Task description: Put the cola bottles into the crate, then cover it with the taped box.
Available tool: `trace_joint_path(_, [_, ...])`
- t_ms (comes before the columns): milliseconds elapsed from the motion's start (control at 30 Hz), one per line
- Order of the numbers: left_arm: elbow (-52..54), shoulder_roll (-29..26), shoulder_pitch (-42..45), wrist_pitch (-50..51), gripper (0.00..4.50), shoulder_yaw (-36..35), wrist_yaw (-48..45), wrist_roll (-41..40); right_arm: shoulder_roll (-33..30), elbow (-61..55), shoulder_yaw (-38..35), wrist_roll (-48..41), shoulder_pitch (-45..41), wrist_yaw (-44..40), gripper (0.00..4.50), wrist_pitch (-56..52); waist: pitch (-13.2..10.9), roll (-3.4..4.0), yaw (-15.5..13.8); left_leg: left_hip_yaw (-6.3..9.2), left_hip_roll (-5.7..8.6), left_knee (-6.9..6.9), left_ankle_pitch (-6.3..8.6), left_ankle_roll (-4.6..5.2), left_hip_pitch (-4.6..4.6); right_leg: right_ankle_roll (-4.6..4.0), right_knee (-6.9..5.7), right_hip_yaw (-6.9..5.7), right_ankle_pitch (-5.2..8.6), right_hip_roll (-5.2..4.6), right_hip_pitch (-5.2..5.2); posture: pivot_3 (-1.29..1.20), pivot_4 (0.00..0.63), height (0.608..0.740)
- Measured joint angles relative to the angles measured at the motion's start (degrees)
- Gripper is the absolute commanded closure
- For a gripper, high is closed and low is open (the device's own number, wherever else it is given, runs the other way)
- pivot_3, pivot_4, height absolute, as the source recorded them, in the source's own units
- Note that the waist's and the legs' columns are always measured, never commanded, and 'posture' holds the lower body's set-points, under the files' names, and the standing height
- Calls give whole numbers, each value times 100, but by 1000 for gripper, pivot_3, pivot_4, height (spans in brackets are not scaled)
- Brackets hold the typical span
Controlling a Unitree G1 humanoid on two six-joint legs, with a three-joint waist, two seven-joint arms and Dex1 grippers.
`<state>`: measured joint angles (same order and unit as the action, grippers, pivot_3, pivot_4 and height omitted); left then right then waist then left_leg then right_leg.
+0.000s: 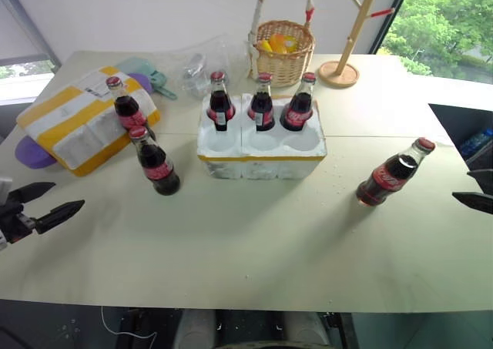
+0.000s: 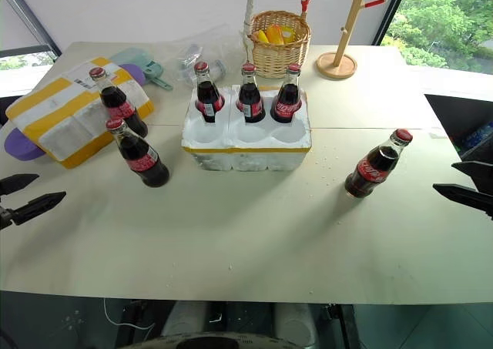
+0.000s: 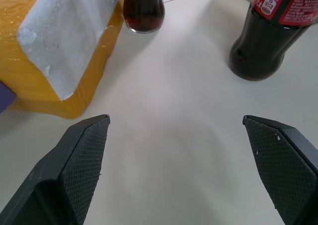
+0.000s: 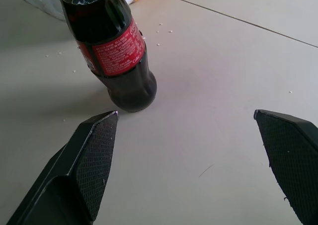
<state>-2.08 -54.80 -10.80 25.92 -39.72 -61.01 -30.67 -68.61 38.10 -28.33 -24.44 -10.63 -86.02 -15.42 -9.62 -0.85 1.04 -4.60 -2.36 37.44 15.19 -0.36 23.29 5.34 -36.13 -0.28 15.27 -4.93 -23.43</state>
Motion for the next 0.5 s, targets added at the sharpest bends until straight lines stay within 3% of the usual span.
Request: trace_joint_path(500, [11,-2,158,555,5,-5,70,-266,86,219,0,4,-4,151,0,139,0,0,2,-11,-1,2,0,0,0,3,-2,0,-2,4,1,0,150,740])
